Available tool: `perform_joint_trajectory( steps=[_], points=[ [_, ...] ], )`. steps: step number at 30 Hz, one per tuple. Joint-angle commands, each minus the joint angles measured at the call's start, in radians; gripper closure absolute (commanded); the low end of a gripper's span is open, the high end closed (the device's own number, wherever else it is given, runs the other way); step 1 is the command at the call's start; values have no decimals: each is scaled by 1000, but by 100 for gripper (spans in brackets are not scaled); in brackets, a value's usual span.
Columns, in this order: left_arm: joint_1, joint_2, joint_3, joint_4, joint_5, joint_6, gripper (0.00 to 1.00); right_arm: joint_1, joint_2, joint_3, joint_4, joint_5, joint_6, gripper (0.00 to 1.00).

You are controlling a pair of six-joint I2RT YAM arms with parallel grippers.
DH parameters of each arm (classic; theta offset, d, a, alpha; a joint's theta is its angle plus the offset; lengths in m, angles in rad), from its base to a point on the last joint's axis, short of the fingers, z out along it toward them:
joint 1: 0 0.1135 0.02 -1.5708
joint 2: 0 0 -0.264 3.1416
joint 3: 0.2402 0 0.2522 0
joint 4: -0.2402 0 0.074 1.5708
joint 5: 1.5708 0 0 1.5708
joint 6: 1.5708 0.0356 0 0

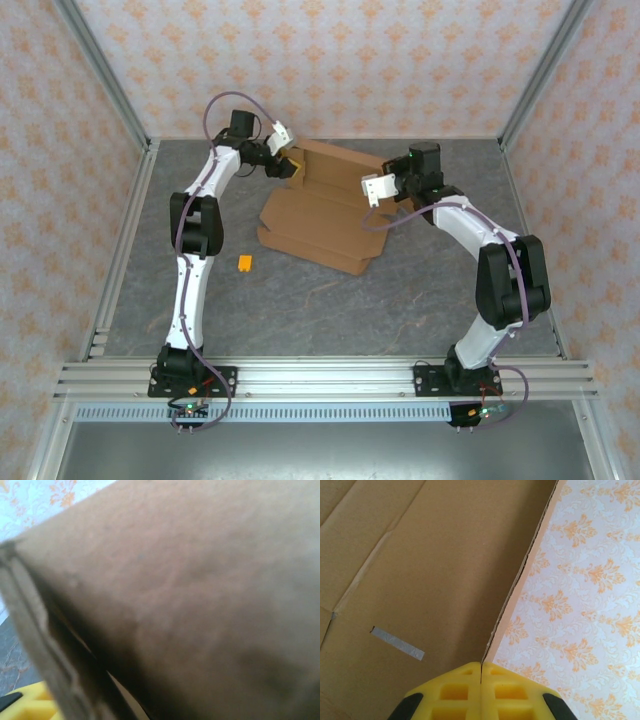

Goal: Fold the paper box

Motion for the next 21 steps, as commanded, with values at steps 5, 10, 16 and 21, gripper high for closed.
perform_joint_trajectory(
  steps=[5,10,16,21],
  points=[
    [-31,-50,-114,194,-111,-123,58,19,-7,-16,15,-4,-21,100],
    [-35,-83,-213,344,-154,-227,62,22,-9,-7,7,-5,-19,100],
    [-44,-128,-351,545,-243,-330,66,21,-12,-5,3,-7,-11,100],
    [-53,-167,-470,729,-350,-436,71,23,-12,-4,-7,-9,-8,100]
  ],
)
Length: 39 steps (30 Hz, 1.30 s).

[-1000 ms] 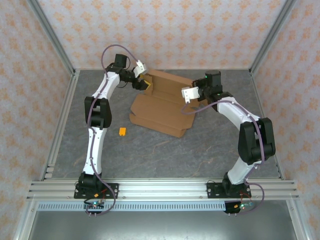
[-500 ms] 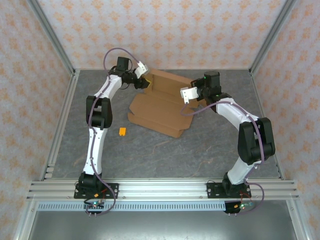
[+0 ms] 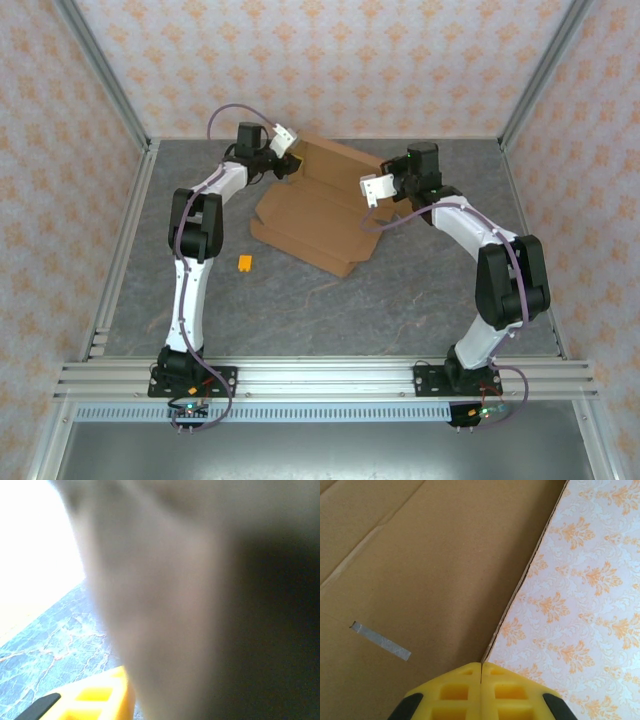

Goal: Fold the paper box

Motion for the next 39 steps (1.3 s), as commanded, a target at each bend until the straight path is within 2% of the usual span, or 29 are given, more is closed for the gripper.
perform_joint_trajectory(
  steps=[1,6,11,14,20,28,39],
  points=[
    [-13,-41,-68,159,-148,-94,72,14,-13,-2,-16,-21,-3,100],
    [-29,-50,-120,247,-241,-156,81,14,-18,5,-28,-25,-1,100],
    [-43,-53,-118,259,-325,-229,84,15,-18,5,-27,-26,-1,100],
    [-50,-61,-123,255,-406,-278,85,17,-20,3,-25,-25,2,100],
    [-83,-98,-201,325,-534,-260,84,18,-23,6,-25,-25,9,100],
    [-98,-97,-163,256,-747,-319,84,23,-29,1,-22,-32,12,100],
    [-98,-50,-62,228,-826,-294,84,30,-25,7,-23,-29,30,100]
  ],
)
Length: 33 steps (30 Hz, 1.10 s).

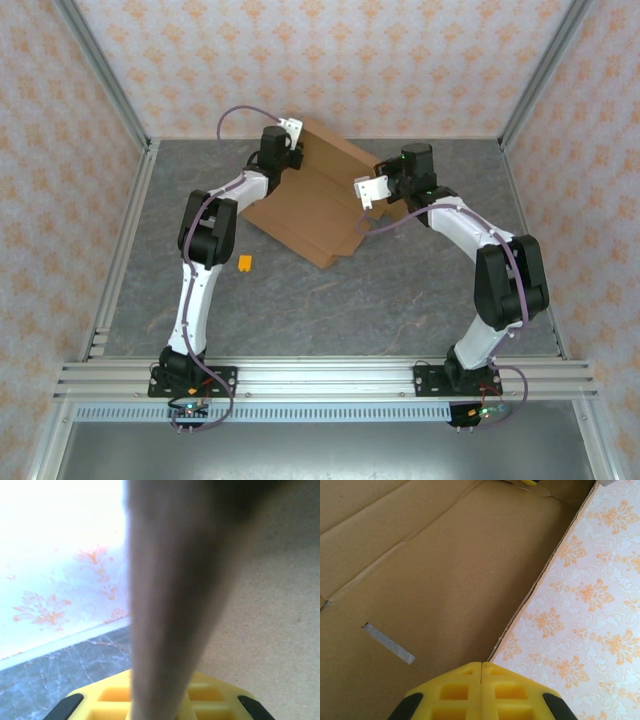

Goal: Fold the paper box

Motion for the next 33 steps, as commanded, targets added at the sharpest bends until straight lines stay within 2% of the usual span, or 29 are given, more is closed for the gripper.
perform_joint_trajectory(
  steps=[1,3,11,14,25,33],
  points=[
    [26,10,50,-50,-160,0,83,2,-24,6,-31,-12,13,100],
    [26,11,55,-68,-132,-9,79,2,-23,7,-31,-15,14,100],
    [71,16,86,-147,171,82,71,1,-34,40,-111,8,23,100],
    [78,22,118,-212,232,126,65,1,-49,50,-157,8,50,100],
    [90,21,109,-201,284,137,55,20,-106,63,-280,51,77,100],
    [104,22,113,-189,340,154,43,21,-102,64,-293,61,68,100]
  ],
)
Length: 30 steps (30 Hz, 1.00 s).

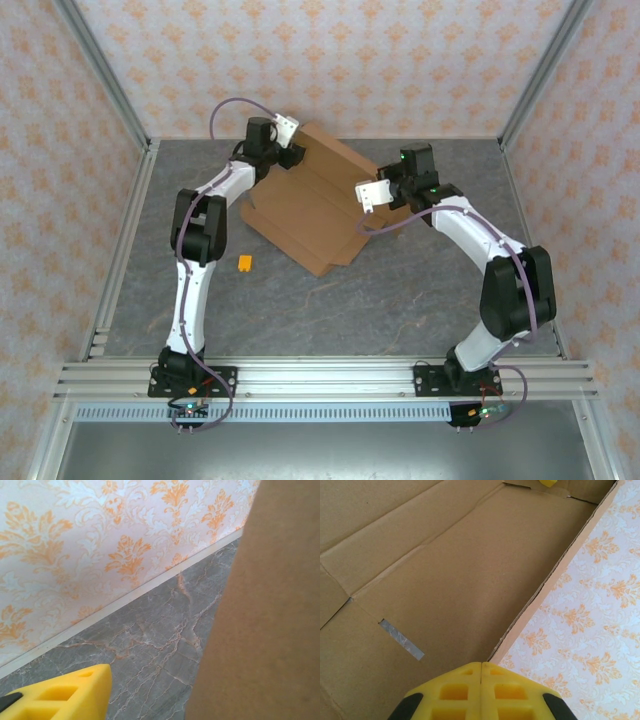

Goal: Fold the paper box

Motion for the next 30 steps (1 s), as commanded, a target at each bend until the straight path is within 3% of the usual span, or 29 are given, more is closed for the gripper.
perform_joint_trajectory(
  steps=[1,25,27,30],
  points=[
    [28,18,26,8,9,20,42,-1,-30,30,-52,17,4,100],
    [48,35,71,-44,98,31,13,-1,-2,47,-42,15,-2,100],
    [49,34,73,-44,125,30,3,-1,-1,47,-42,18,-1,100],
    [53,36,73,-49,174,33,0,0,2,50,-42,23,-3,100]
  ],
)
